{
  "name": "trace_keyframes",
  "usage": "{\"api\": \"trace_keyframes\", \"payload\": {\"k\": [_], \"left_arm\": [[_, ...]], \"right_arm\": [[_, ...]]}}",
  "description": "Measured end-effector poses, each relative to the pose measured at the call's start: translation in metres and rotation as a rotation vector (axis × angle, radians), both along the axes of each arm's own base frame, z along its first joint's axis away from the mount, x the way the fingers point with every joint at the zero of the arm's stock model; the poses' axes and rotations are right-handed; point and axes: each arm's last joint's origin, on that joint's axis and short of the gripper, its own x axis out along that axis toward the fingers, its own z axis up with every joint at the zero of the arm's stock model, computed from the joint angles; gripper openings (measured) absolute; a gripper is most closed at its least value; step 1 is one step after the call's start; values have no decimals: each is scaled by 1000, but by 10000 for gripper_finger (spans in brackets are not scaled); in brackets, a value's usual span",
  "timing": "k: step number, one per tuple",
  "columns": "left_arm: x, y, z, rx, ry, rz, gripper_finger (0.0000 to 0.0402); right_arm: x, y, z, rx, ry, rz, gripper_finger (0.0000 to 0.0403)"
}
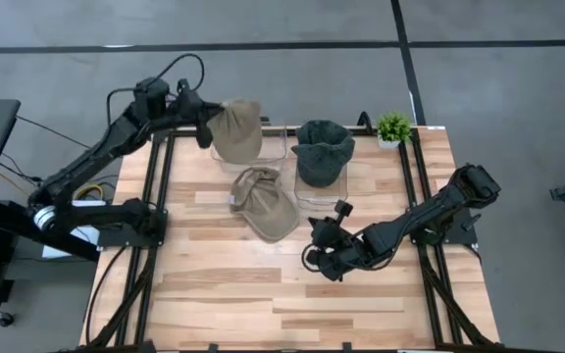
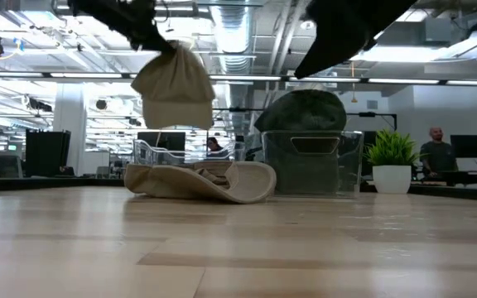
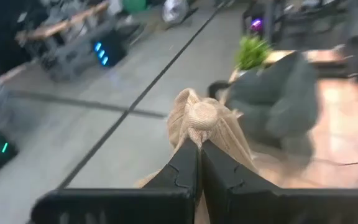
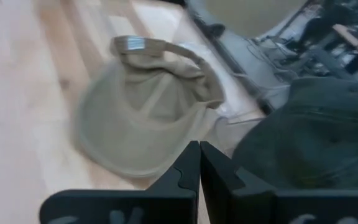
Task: Pick & Place hat
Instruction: Put the bottom brown cap into the left transparent bin
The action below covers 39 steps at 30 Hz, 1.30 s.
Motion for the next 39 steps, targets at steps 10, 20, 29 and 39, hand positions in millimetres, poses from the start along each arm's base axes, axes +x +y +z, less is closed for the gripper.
{"api": "trace_keyframes", "payload": {"k": [10,20,29,39], "left_arm": [[-8,39,-14,-240,-85,292,10],[-10,41,-15,-423,-252,514,10],[2,32,-13,-497,-377,637,10],[36,-8,-11,-359,-398,796,10]], "right_arm": [[5,-30,0,-106,-2,-147,1],[14,-69,1,-144,2,-289,0],[18,-94,1,-167,40,-345,0],[17,-94,1,-182,70,-330,0]]}}
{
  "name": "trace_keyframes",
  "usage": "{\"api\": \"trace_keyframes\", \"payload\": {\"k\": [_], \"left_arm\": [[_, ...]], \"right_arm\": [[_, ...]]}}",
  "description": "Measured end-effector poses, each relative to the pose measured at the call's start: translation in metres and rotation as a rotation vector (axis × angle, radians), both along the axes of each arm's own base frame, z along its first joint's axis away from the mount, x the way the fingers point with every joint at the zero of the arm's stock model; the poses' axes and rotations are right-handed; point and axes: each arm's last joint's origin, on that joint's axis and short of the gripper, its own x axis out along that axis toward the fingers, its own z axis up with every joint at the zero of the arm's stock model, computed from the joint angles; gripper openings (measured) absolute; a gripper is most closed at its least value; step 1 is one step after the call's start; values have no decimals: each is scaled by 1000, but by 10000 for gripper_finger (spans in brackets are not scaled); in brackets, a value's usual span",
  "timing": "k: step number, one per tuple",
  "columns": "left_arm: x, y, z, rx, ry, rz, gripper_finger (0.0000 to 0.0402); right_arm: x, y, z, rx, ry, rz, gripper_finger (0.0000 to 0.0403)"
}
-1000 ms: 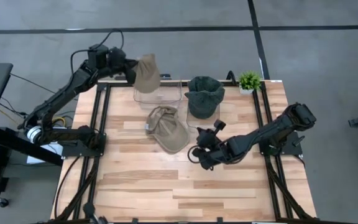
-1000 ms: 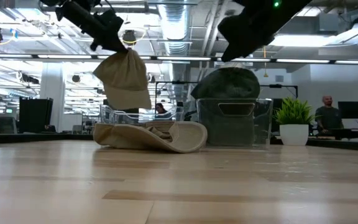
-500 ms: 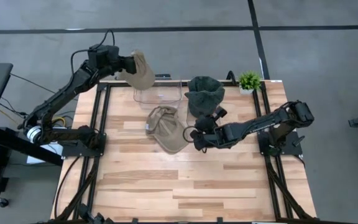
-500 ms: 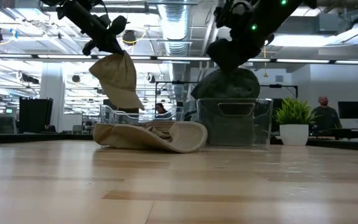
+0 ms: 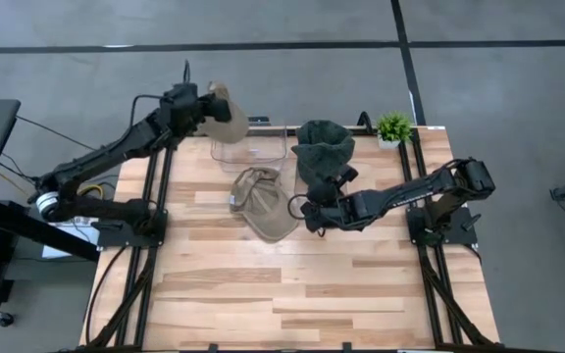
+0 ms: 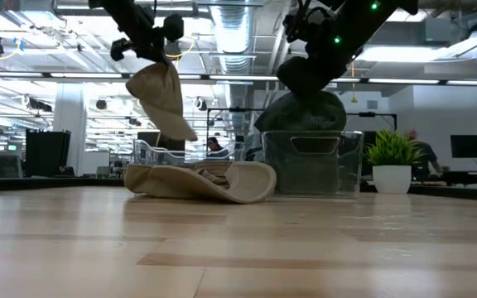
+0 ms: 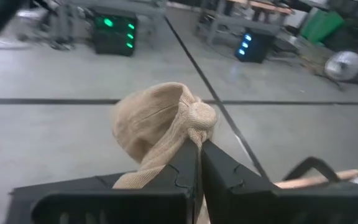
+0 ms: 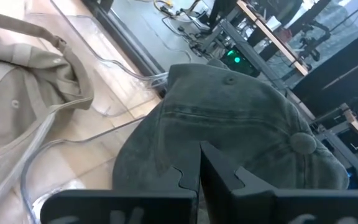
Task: Pick & Place hat
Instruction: Put the bottom brown cap into the left transparent bin
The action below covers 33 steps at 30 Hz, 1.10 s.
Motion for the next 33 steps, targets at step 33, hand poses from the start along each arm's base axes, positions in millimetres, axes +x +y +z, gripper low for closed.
{"api": "trace_keyframes", "payload": {"k": [33], "left_arm": [[28,-21,-34,-48,263,57,10]], "right_arm": [[2,1,1,-2,1,15,0]]}}
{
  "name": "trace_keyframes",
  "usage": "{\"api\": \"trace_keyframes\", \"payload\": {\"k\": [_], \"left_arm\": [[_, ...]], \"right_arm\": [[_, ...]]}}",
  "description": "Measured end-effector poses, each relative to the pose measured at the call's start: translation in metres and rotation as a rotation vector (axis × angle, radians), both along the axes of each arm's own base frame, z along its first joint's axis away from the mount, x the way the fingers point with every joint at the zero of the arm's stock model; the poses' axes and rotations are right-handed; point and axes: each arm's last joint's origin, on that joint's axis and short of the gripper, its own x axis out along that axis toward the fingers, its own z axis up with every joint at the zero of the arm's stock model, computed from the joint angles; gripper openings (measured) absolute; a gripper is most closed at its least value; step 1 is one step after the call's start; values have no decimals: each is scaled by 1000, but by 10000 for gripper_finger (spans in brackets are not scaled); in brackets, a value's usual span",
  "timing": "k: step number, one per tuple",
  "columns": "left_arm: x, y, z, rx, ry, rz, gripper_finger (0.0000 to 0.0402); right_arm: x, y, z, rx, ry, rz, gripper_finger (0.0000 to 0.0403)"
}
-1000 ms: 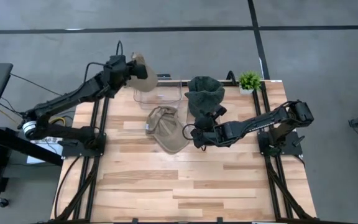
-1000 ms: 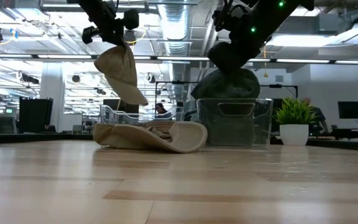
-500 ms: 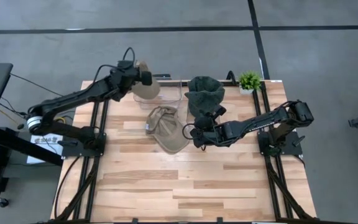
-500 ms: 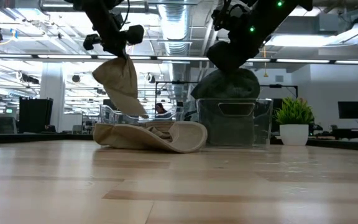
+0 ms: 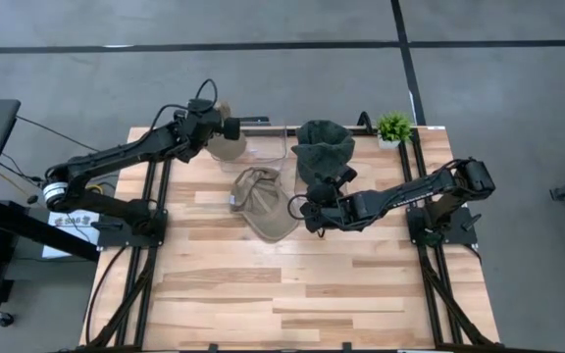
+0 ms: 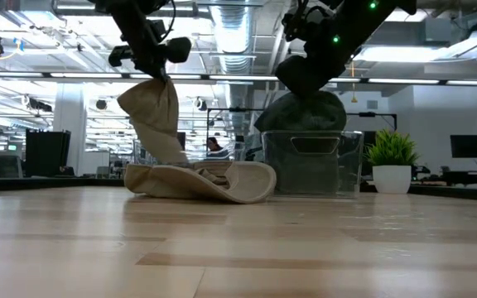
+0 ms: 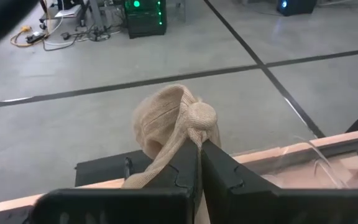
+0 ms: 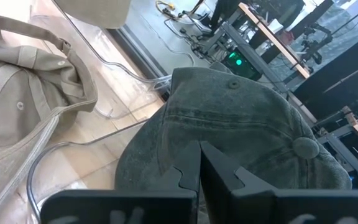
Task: Pick & Place hat
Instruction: Put the bottom brown cap into the left transparent bin
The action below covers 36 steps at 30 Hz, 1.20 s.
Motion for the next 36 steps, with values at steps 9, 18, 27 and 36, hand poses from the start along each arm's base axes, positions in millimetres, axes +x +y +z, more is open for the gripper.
{"api": "trace_keyframes", "payload": {"k": [9,18,27,36], "left_arm": [[2,-2,-1,-55,-56,-58,10],[1,-2,-4,-71,-20,-61,10],[0,-3,-4,-66,5,-68,15],[0,-3,-5,-60,54,-88,40]], "right_arm": [[0,0,0,2,-4,1,0],[3,1,0,41,-4,36,0],[4,2,1,55,0,60,0],[5,2,1,56,-1,61,0]]}}
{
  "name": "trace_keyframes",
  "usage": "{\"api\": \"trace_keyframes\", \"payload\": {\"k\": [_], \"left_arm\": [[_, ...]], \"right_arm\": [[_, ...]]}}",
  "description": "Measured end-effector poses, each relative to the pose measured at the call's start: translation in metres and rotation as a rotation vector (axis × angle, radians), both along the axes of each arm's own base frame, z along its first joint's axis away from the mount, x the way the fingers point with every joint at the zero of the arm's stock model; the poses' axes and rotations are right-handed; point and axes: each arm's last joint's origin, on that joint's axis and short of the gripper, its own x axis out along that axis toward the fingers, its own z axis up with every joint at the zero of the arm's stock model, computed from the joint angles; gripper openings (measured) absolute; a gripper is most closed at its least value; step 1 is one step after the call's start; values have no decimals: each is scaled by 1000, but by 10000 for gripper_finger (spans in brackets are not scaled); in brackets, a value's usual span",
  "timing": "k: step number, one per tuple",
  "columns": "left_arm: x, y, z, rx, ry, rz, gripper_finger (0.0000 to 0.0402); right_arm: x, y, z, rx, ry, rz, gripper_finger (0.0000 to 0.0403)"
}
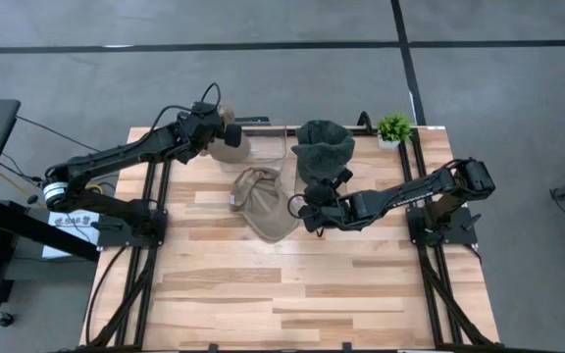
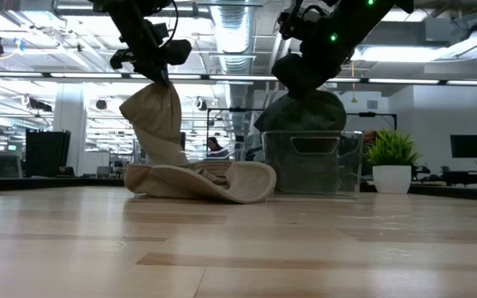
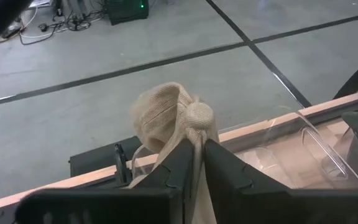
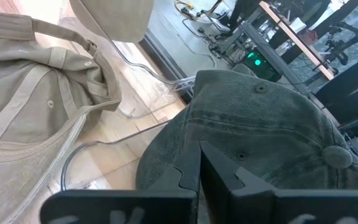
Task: Pick & Place hat
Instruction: Put the bottom brown cap into the left transparent bin, then put the brown cap into the left transparent bin
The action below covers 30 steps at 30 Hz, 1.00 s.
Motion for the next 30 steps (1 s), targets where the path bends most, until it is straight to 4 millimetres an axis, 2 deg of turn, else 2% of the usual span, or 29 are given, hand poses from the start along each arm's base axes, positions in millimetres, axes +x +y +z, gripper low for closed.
{"api": "trace_keyframes", "payload": {"k": [25,30], "left_arm": [[-2,1,0,13,65,-25,43],[-13,-1,12,59,74,-48,43]], "right_arm": [[0,0,0,18,6,13,0],[1,0,0,13,11,19,0]]}}
